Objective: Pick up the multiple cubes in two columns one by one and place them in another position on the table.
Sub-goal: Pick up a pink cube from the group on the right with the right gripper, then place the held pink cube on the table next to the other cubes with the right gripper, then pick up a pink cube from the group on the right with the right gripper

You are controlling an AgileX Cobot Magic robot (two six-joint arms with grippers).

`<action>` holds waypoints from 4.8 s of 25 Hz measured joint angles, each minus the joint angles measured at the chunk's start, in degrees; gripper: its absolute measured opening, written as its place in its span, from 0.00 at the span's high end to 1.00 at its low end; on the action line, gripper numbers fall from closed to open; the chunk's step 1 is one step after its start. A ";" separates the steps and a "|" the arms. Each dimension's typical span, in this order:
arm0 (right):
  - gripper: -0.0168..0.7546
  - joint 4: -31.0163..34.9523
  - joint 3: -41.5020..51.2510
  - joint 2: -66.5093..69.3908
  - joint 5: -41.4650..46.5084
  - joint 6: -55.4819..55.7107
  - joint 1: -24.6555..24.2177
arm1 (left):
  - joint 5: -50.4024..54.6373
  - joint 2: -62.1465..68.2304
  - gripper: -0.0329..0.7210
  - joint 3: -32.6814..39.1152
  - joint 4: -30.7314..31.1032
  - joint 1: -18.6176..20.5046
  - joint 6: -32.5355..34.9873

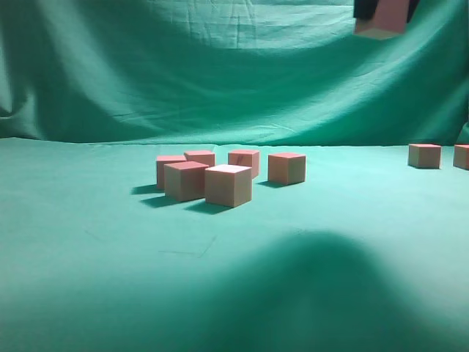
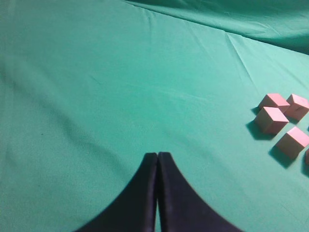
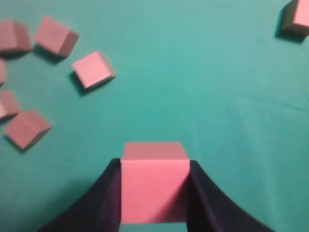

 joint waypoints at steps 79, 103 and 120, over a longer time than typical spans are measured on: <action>0.36 -13.37 9.08 15.20 -14.36 26.47 25.25 | 0.00 0.00 0.96 0.00 0.00 0.00 0.00; 0.36 -21.16 -2.30 -7.12 -0.27 17.83 14.22 | 0.00 0.00 0.96 0.00 0.00 0.00 0.00; 0.36 -15.65 11.89 -6.30 -2.82 13.57 -20.77 | 0.00 0.00 0.96 0.00 0.00 0.00 0.00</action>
